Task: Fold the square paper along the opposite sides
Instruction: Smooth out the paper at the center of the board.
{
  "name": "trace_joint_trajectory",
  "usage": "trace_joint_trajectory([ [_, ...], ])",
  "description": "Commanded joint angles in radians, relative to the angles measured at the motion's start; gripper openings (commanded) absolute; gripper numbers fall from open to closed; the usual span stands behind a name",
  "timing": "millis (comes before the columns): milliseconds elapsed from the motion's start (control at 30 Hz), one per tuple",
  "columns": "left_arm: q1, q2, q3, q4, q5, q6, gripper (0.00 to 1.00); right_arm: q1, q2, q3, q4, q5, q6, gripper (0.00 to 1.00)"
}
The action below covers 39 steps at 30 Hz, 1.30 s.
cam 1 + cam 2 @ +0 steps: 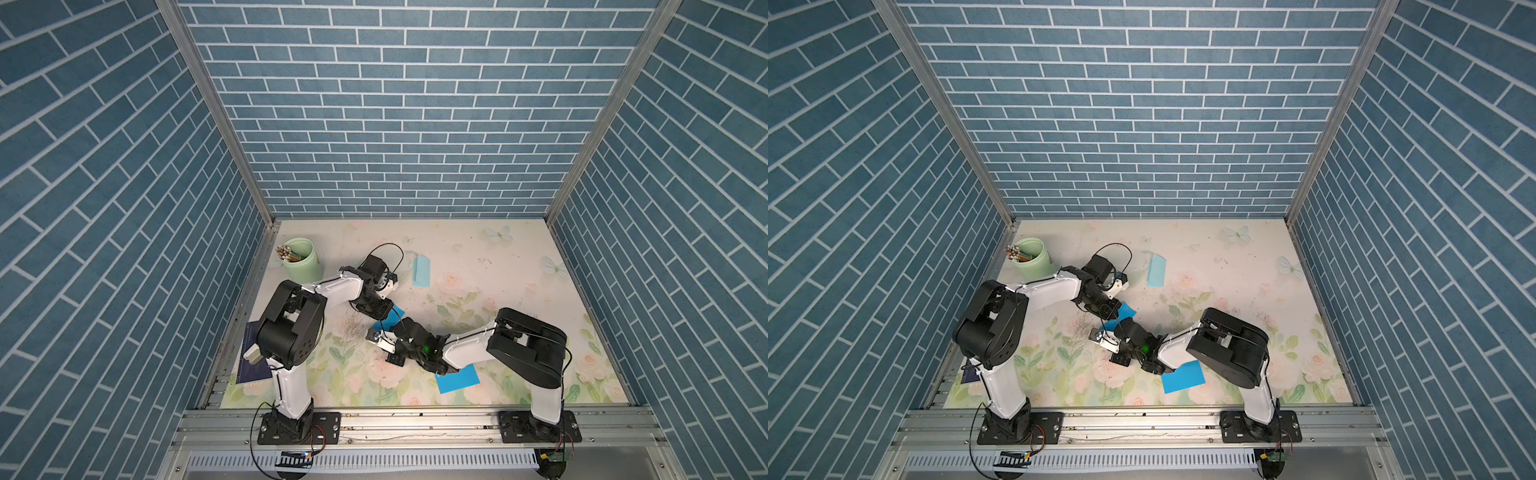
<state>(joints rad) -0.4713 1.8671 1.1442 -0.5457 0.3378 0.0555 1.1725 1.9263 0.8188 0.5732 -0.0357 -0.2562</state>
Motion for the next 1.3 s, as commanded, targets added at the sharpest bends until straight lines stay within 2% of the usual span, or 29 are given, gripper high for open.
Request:
trace_joint_trajectory([
  [0,0.019,0.078,-0.07,-0.048,-0.132,-0.004,0.0,-0.01,-0.107,-0.041,-0.104,-0.035,0.049,0.06],
  [133,0.011,0.077,-0.075,-0.048,-0.128,-0.009,0.0,-0.134,-0.236,-0.126,0.041,-0.027,0.041,0.06],
  [267,0.005,0.075,-0.081,-0.045,-0.126,-0.013,0.0,-0.235,-0.209,-0.145,0.098,-0.019,0.041,0.05],
  [467,0.001,0.114,-0.068,-0.056,-0.126,-0.014,0.0,-0.24,-0.116,-0.087,0.104,-0.025,0.049,0.04],
  [733,0.0,0.099,-0.075,-0.051,-0.118,-0.013,0.0,-0.216,-0.015,-0.057,0.107,-0.014,0.047,0.0],
  [1100,0.0,0.096,-0.075,-0.048,-0.116,-0.013,0.0,-0.217,-0.021,-0.032,0.094,0.017,0.021,0.0],
  [1267,0.001,0.095,-0.077,-0.048,-0.115,-0.013,0.0,-0.216,0.022,-0.011,0.094,0.018,0.035,0.0],
])
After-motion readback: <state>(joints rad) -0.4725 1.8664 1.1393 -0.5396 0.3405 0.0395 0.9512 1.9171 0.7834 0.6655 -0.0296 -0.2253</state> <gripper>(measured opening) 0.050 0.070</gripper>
